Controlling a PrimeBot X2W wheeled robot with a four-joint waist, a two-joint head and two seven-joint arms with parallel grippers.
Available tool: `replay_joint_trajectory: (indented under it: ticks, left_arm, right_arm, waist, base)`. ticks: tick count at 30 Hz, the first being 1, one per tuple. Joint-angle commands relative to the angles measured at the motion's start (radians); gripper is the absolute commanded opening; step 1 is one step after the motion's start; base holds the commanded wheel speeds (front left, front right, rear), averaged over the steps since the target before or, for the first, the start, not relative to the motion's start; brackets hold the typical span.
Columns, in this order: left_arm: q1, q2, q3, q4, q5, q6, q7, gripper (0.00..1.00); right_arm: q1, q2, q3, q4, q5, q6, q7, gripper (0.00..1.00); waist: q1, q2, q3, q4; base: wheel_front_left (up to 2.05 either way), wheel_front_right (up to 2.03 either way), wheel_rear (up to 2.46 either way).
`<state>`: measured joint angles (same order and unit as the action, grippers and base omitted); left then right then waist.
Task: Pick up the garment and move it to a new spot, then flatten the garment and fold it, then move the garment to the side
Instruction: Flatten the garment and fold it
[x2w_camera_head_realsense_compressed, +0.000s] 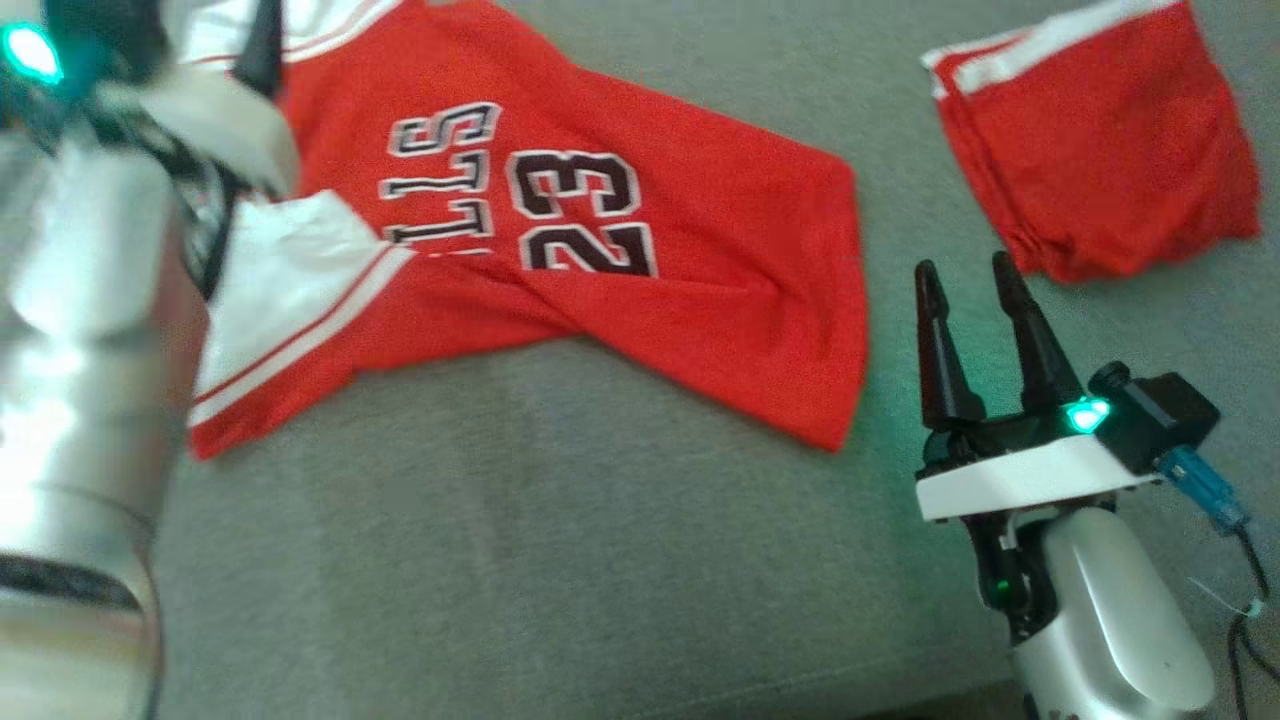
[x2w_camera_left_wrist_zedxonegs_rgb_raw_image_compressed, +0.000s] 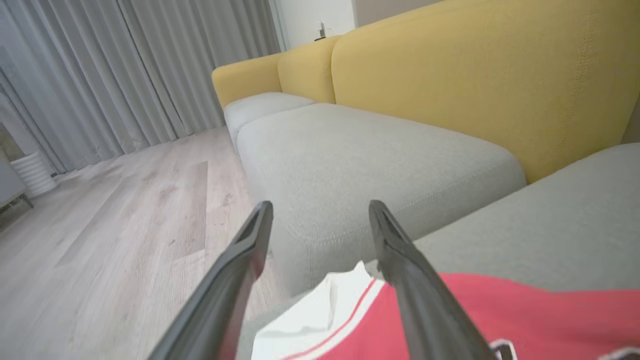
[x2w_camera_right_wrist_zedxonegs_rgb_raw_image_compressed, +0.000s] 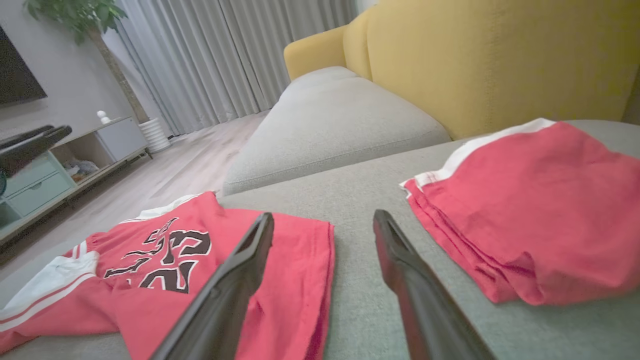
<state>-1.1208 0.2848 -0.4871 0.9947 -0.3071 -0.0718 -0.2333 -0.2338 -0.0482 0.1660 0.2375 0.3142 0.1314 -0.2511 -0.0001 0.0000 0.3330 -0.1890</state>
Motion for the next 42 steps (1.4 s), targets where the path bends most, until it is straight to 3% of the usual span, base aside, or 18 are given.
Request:
replay_joint_trajectory:
  ticks: [1,6,11,16,20,29,35,42]
  left_arm:
    - [0.011,0.035,0.022,-0.032,-0.011,-0.001,-0.014,1.0]
    - [0.203,-0.005,0.043,-0.172,-0.035,0.025,-0.028,1.0]
    - [0.47,-0.031,0.091,-0.413,-0.031,0.097,-0.028,1.0]
    - [0.738,-0.071,0.149,-0.611,-0.035,0.162,-0.028,1.0]
    - [0.851,-0.084,0.171,-0.686,-0.017,0.176,-0.028,1.0]
    - [0.788,-0.028,0.163,-0.631,0.03,0.136,-0.005,1.0]
    - [0.621,0.016,0.155,-0.483,0.038,0.087,0.086,1.0]
    - [0.466,0.037,0.143,-0.316,0.051,0.048,0.108,1.0]
  right_arm:
    - [0.0,-0.002,0.011,-0.026,-0.013,-0.001,-0.011,1.0]
    - [0.023,-0.002,-0.033,-0.012,-0.049,-0.001,-0.011,1.0]
    - [0.055,-0.002,-0.071,-0.002,-0.069,-0.001,-0.011,1.0]
    - [0.081,-0.002,-0.075,0.011,-0.074,-0.001,-0.011,1.0]
    - [0.099,-0.002,-0.071,0.018,-0.071,-0.001,-0.011,1.0]
    - [0.081,-0.002,-0.045,0.014,-0.077,-0.001,-0.011,1.0]
    - [0.058,-0.002,-0.043,0.0,-0.088,-0.001,-0.011,1.0]
    - [0.04,-0.002,-0.041,-0.007,-0.093,-0.001,-0.011,1.0]
  waist:
    - [0.0001,0.0,-0.056,0.066]
    - [0.0001,0.0,-0.123,0.168]
    - [0.0001,0.0,-0.17,0.25]
    - [0.0001,0.0,-0.195,0.28]
    - [0.0001,0.0,-0.203,0.283]
    - [0.0001,0.0,-0.138,0.228]
    - [0.0001,0.0,-0.046,0.181]
    - [0.0001,0.0,0.015,0.143]
  base:
    - [0.0,0.0,0.0]
    - [0.0,0.0,0.0]
    - [0.0,0.0,0.0]
    - [0.0,0.0,0.0]
    - [0.0,0.0,0.0]
    - [0.0,0.0,0.0]
    - [0.0,0.0,0.0]
    - [0.0,0.0,0.0]
